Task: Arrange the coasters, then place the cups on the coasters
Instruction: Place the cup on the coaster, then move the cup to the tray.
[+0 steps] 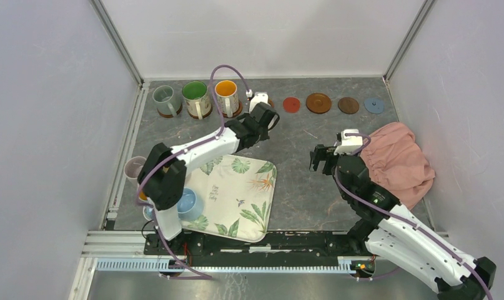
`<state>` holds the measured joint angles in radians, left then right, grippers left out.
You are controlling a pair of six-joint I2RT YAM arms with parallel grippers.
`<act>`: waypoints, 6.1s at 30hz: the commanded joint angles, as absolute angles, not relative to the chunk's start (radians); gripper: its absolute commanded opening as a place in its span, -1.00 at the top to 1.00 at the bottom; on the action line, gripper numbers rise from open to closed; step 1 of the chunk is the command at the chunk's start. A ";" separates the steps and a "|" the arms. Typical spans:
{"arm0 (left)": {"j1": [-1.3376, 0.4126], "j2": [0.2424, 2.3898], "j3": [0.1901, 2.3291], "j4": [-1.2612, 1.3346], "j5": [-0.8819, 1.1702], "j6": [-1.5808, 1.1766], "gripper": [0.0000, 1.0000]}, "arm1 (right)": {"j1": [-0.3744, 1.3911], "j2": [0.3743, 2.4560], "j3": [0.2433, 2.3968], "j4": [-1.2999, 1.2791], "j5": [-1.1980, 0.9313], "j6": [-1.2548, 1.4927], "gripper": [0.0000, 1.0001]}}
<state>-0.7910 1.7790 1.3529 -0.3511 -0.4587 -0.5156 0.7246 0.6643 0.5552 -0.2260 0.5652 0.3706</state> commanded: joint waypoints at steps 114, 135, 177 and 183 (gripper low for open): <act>-0.643 0.936 0.823 -0.800 -0.420 -0.769 -0.99 | 0.723 0.795 0.549 -0.132 0.441 0.316 -0.96; -0.641 0.689 0.726 -1.118 -0.651 -1.275 -0.99 | 0.723 0.764 0.510 -0.120 0.455 0.302 -0.96; -0.644 0.820 0.674 -0.955 -0.578 -1.327 -0.99 | 0.723 0.700 0.469 -0.127 0.472 0.267 -0.96; -0.659 0.878 0.703 -0.863 -0.499 -1.294 -0.99 | 0.724 0.694 0.474 -0.135 0.482 0.271 -0.96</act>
